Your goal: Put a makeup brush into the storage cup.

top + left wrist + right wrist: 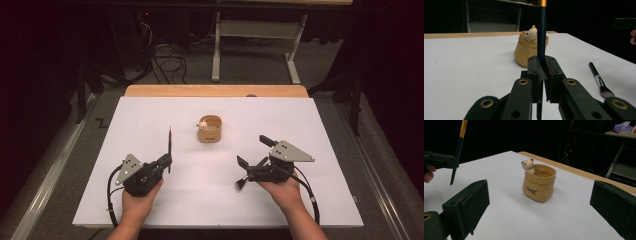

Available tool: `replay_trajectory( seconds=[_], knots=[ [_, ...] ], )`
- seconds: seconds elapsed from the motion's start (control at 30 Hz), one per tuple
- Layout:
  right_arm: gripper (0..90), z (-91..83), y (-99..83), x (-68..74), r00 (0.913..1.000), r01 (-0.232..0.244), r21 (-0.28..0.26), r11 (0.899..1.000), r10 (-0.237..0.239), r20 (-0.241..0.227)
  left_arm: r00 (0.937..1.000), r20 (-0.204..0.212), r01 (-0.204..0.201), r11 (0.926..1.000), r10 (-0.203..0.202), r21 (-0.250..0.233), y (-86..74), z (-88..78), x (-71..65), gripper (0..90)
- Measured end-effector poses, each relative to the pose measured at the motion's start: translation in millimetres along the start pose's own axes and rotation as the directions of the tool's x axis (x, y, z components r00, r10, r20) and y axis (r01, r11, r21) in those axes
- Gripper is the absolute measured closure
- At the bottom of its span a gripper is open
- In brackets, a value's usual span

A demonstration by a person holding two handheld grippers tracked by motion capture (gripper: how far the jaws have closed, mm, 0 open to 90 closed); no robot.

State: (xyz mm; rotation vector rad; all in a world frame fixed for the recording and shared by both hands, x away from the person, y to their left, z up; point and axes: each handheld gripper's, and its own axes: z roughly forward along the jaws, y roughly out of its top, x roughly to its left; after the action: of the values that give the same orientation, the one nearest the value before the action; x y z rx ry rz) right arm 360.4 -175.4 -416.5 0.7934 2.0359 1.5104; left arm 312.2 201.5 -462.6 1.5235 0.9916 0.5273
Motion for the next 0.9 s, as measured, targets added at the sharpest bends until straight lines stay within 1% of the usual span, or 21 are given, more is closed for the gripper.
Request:
replay_trajectory(
  seconds=[0.03, 0.07, 0.1, 0.13, 0.17, 0.23, 0.33, 0.37, 0.4, 0.5, 0.53, 0.57, 0.6, 0.67, 0.73, 0.83, 0.9],
  knots=[
    [3.0, -0.3, -0.6, 1.2, 1.0000, -0.001, -0.001, 1.000, 0.001, 0.001, 1.0000, 0.000, 0.000, 1.0000, 0.000, 0.000, 0.0, 0.0, 0.0, 83.8],
    [3.0, -0.3, -0.9, 1.6, 0.9999, 0.002, 0.001, 1.000, -0.002, -0.013, 1.0000, 0.000, -0.004, 1.0000, 0.004, 0.000, 0.7, 0.7, -1.4, 83.8],
    [3.0, -0.3, -0.9, 1.6, 0.9999, 0.002, 0.001, 1.000, -0.002, -0.013, 1.0000, 0.002, -0.005, 1.0000, 0.005, -0.003, 1.2, 0.9, -2.3, 83.8],
    [3.1, -1.8, -1.4, 3.3, 0.9998, -0.008, -0.004, 1.000, 0.008, -0.017, 0.9999, 0.006, -0.009, 0.9999, 0.009, -0.005, 2.5, 1.1, -3.8, 83.8],
    [3.3, -2.9, -1.2, 3.3, 0.9998, -0.001, -0.011, 1.000, 0.001, -0.018, 0.9999, 0.007, -0.014, 0.9999, 0.014, -0.007, 3.6, 1.4, -5.1, 83.8],
    [3.7, -4.3, -0.7, 3.5, 0.9996, -0.004, -0.017, 1.000, 0.003, -0.027, 0.9997, 0.016, -0.020, 0.9998, 0.020, -0.008, 7.0, 3.2, -7.7, 83.8],
    [5.0, -8.6, 1.0, 4.0, 0.9991, -0.022, -0.032, 0.999, 0.021, -0.038, 0.9990, 0.028, -0.035, 0.9993, 0.035, -0.014, 14.4, 7.8, -12.5, 83.8],
    [5.4, -9.4, 1.4, 3.8, 0.9991, -0.018, -0.040, 0.999, 0.017, -0.038, 0.9987, 0.030, -0.042, 0.9990, 0.042, -0.013, 16.7, 9.7, -14.5, 83.8],
    [5.9, -10.5, 1.8, 4.2, 0.9988, -0.026, -0.041, 0.999, 0.024, -0.044, 0.9982, 0.035, -0.049, 0.9987, 0.050, -0.011, 18.9, 11.6, -16.2, 83.8],
    [6.8, -12.3, 2.6, 4.3, 0.9989, -0.022, -0.048, 0.999, 0.020, -0.042, 0.9972, 0.049, -0.055, 0.9983, 0.056, -0.017, 24.9, 18.3, -22.2, 83.8],
    [7.1, -13.1, 2.9, 3.5, 0.9983, -0.023, -0.050, 0.998, 0.021, -0.054, 0.9966, 0.054, -0.062, 0.9979, 0.063, -0.020, 26.2, 20.3, -24.7, 83.8],
    [7.6, -13.7, 3.2, 3.5, 0.9986, -0.024, -0.052, 0.998, 0.021, -0.049, 0.9961, 0.058, -0.065, 0.9976, 0.066, -0.023, 26.8, 22.4, -27.1, 83.8],
    [8.0, -14.0, 3.2, 3.2, 0.9980, -0.030, -0.058, 0.998, 0.026, -0.058, 0.9958, 0.062, -0.066, 0.9975, 0.067, -0.024, 26.9, 24.6, -29.2, 83.8],
    [8.9, -14.9, 3.4, 4.1, 0.9977, -0.036, -0.054, 0.998, 0.033, -0.059, 0.9953, 0.072, -0.063, 0.9975, 0.065, -0.030, 26.0, 29.5, -33.6, 83.8],
    [9.3, -14.4, 3.2, 4.8, 0.9974, -0.025, -0.058, 0.998, 0.021, -0.069, 0.9937, 0.083, -0.073, 0.9968, 0.075, -0.033, 24.5, 35.5, -39.0, 83.8],
    [9.4, -13.9, 2.8, 6.4, 0.9968, -0.032, -0.056, 0.998, 0.028, -0.075, 0.9914, 0.101, -0.080, 0.9961, 0.083, -0.038, 21.4, 43.9, -47.4, 83.8],
    [9.5, -13.5, 2.6, 7.5, 0.9965, -0.033, -0.052, 0.998, 0.028, -0.079, 0.9884, 0.117, -0.094, 0.9951, 0.097, -0.030, 17.8, 47.8, -53.3, 83.8]
  ],
)
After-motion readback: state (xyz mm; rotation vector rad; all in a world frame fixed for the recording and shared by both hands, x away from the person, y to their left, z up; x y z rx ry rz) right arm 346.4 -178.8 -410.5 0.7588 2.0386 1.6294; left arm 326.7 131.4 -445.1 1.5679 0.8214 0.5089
